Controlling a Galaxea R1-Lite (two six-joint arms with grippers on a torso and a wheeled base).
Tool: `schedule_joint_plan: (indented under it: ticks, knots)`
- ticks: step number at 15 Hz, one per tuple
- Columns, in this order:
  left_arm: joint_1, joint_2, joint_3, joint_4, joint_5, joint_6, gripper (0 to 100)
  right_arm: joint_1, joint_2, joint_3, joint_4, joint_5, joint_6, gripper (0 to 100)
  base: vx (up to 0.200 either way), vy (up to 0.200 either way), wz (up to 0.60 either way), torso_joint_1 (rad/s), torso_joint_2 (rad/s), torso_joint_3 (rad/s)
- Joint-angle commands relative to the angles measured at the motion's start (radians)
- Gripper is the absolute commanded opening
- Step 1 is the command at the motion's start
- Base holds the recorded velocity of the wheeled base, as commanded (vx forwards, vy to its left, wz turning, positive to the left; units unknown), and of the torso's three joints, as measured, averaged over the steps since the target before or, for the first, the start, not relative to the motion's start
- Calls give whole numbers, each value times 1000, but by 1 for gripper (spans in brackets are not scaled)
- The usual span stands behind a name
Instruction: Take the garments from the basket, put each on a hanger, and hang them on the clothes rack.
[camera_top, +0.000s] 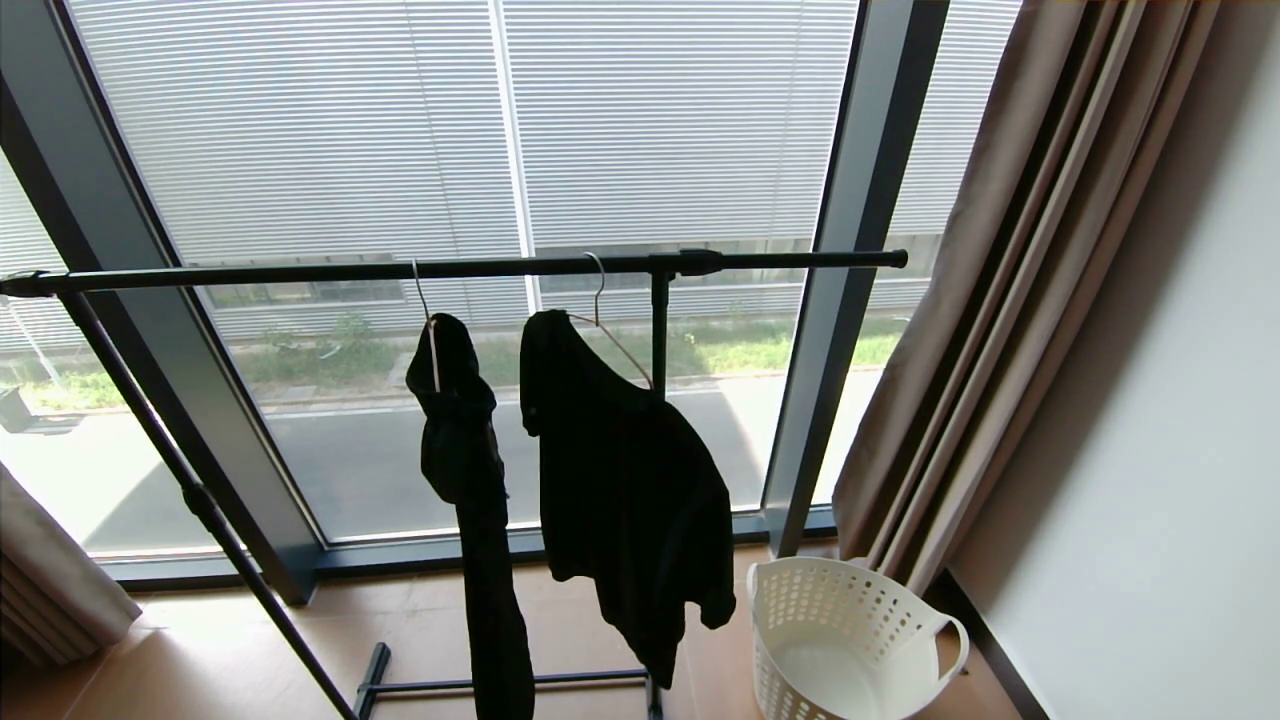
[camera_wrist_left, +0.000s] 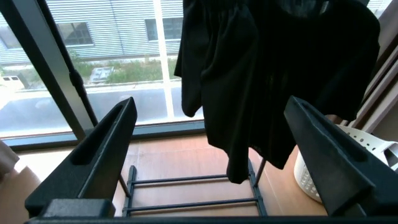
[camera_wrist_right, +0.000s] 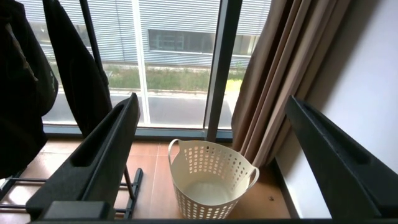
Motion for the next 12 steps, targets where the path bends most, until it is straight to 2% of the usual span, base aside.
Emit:
schedule_joint_plan:
  ticks: [1,12]
  knots:
    - [0,3,0,0,0,1,100,0,-1,0,1,1,-1,100,0,0,0,0,0,0]
    - [0,1,0,0,0,1,100,0,-1,0,1,22,-13,100,0,0,0,0,0,0]
